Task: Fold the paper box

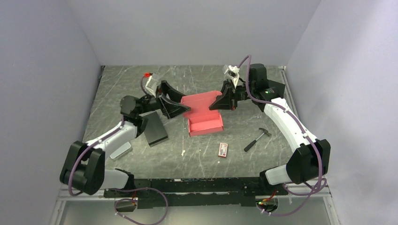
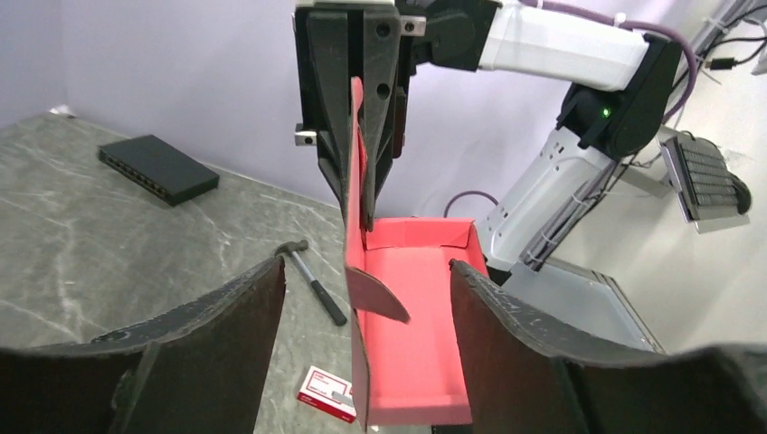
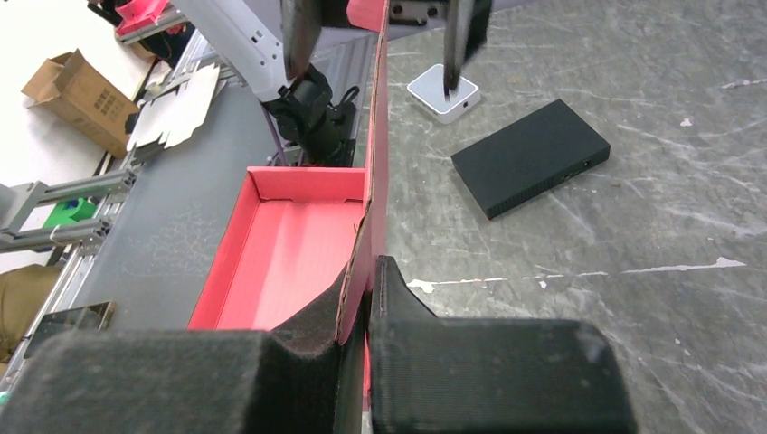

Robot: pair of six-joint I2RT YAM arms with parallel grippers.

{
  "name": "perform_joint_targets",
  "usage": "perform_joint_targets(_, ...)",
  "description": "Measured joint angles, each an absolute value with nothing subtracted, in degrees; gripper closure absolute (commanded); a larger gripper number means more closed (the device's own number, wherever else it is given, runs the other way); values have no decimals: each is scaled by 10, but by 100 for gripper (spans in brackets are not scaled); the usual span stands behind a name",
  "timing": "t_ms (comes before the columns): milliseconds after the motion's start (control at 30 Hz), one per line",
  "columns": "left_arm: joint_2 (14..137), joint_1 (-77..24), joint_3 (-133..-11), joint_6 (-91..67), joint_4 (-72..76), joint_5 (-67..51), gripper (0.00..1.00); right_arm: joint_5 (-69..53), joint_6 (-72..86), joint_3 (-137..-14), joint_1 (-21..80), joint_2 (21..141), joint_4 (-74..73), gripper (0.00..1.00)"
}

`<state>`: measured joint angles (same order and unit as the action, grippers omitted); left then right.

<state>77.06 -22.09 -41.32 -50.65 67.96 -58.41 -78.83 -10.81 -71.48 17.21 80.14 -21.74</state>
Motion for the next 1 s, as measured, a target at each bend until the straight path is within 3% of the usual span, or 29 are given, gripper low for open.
perform_joint_targets(167,665,-154,-375,-499,642,-571,31,-795,-104,-715,158,801,-216,100)
perform_joint_targets(333,586,-113,-333,-456,589,-558,49,-800,-102,-715,151,799,-214,100)
perform_joint_targets(667,659,-115,-306,-409,553,-552,49,-801,-87,-706,151,799,-204,100)
perform_joint_targets(1000,711,-175,-357,-356,537,-552,49,-803,-83,-705,151,799,-194,100)
